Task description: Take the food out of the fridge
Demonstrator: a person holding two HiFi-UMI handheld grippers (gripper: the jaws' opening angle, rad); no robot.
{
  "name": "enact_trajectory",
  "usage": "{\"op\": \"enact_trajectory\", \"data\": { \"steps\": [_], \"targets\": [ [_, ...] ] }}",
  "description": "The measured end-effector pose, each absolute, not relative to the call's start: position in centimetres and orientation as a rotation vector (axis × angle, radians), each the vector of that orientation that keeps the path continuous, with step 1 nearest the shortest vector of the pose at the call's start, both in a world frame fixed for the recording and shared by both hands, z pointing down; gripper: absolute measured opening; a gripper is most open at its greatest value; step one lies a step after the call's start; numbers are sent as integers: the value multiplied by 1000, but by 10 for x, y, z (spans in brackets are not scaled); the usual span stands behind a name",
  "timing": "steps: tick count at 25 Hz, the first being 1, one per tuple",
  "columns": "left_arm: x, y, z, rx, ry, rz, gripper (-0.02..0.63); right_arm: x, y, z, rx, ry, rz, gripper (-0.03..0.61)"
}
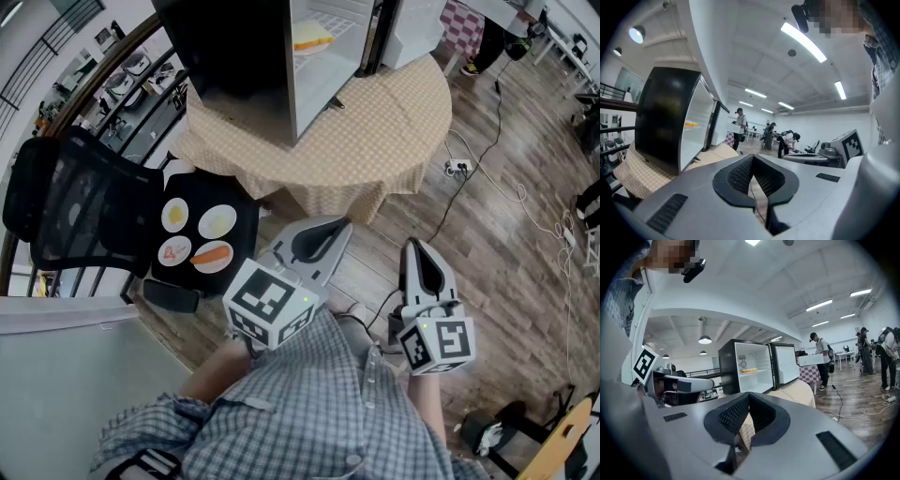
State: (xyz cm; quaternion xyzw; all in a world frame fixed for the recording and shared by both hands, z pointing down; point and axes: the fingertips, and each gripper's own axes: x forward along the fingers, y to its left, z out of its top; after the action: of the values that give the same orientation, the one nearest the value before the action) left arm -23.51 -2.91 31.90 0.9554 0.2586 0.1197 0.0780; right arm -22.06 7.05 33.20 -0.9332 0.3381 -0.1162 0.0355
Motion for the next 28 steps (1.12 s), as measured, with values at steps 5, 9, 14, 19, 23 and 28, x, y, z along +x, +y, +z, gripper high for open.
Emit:
{"op": "enact_trajectory", "data": {
  "steps": [5, 9, 14, 19, 23, 28],
  "targets": [
    [-226, -24, 318, 2860, 741, 357, 3, -213, 70, 328, -2854, 1092, -342, 11],
    [-219, -14, 317, 2876, 712, 356, 3, -206, 79, 330, -2836, 1129, -359, 11],
    [-209, 0, 316, 2876, 658, 349, 3, -192, 96, 330, -2805, 1159, -356, 11],
    [-197, 19, 310, 2898, 613, 330, 3, -174, 121, 330, -2790, 1167, -362, 11],
    [-192, 29, 311, 2922, 551, 347, 3, -161, 140, 332, -2781, 1184, -365, 11],
    [-185, 40, 312, 2932, 481, 350, 3, -149, 161, 334, -2764, 1196, -363, 11]
  ]
}}
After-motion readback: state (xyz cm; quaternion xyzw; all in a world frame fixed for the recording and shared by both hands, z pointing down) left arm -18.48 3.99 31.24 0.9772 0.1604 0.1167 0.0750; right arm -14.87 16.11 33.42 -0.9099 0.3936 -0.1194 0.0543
